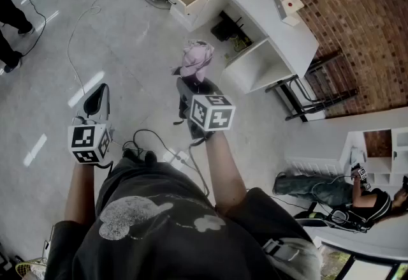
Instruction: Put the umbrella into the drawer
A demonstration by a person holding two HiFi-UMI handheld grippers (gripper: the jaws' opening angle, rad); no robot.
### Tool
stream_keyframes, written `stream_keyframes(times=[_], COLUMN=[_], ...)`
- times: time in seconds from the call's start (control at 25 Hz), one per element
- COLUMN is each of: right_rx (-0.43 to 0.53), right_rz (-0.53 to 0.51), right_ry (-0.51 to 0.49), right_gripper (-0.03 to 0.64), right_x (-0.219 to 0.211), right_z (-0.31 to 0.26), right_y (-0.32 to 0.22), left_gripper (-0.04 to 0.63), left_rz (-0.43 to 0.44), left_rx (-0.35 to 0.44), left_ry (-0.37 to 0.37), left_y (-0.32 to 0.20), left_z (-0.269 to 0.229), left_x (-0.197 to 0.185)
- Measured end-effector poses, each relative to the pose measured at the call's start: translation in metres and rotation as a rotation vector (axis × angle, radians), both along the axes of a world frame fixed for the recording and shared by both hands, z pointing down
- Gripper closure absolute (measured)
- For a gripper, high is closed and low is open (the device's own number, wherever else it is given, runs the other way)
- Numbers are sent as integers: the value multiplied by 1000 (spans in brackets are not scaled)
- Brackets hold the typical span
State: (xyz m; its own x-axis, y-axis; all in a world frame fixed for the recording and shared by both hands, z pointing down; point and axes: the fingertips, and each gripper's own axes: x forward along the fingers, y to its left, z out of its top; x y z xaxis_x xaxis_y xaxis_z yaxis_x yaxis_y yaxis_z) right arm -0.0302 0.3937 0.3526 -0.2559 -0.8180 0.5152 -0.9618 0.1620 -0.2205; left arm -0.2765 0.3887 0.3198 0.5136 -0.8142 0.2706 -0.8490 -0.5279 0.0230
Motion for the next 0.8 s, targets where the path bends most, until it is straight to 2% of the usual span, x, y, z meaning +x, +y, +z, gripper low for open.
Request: stream_keyframes(times=[0.16, 0.56, 0.8], right_rx=[29, 51, 51], right_rz=[-22, -29, -43], right_ry=[15, -25, -24], right_gripper=[377, 377, 377], right_x=[4, 24, 35], right_z=[-10, -14, -10], right_y=[2, 25, 32], left_gripper=[584, 584, 584], left_rz=[-15, -1, 3], left_rx=[38, 69, 56], left_ry=[13, 12, -2], left_y=[-5, 20, 22], left_z=[-18, -27, -24], left_x=[7, 29, 44])
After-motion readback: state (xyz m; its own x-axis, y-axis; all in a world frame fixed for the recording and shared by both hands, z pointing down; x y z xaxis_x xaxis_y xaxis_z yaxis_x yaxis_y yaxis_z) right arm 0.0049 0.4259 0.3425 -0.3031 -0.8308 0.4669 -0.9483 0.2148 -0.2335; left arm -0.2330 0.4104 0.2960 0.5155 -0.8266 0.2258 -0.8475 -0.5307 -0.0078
